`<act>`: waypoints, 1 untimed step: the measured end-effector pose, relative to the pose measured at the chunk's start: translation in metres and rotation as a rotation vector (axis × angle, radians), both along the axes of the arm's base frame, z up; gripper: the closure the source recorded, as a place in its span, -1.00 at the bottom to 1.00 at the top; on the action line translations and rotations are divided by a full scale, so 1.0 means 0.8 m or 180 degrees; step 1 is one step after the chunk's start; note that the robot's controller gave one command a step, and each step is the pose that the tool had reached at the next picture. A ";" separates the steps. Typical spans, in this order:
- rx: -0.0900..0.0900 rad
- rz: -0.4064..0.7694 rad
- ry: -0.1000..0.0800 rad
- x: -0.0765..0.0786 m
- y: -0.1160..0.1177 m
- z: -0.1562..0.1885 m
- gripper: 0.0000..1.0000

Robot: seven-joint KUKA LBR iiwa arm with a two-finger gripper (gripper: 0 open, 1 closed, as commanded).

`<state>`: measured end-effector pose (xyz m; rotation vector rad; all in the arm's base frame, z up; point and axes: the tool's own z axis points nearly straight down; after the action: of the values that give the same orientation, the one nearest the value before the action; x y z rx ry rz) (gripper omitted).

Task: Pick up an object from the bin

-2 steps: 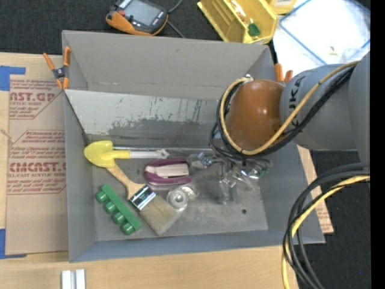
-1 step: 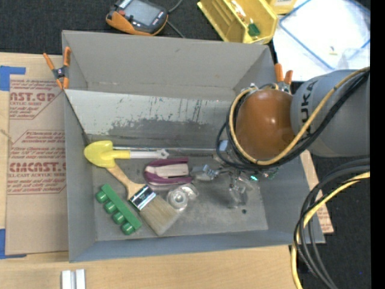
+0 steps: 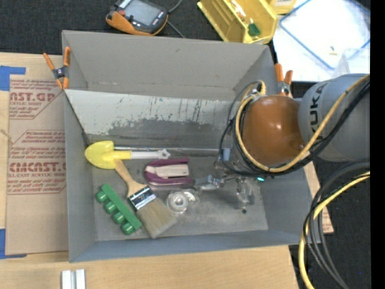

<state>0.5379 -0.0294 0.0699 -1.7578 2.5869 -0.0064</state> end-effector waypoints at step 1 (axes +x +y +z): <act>0.0003 0.0001 -0.0001 0.000 0.000 0.000 1.00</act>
Offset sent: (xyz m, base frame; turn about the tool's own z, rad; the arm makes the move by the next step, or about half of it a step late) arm 0.0000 0.0000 0.0000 0.0000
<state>0.5381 -0.0290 0.0701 -1.7577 2.5861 -0.0057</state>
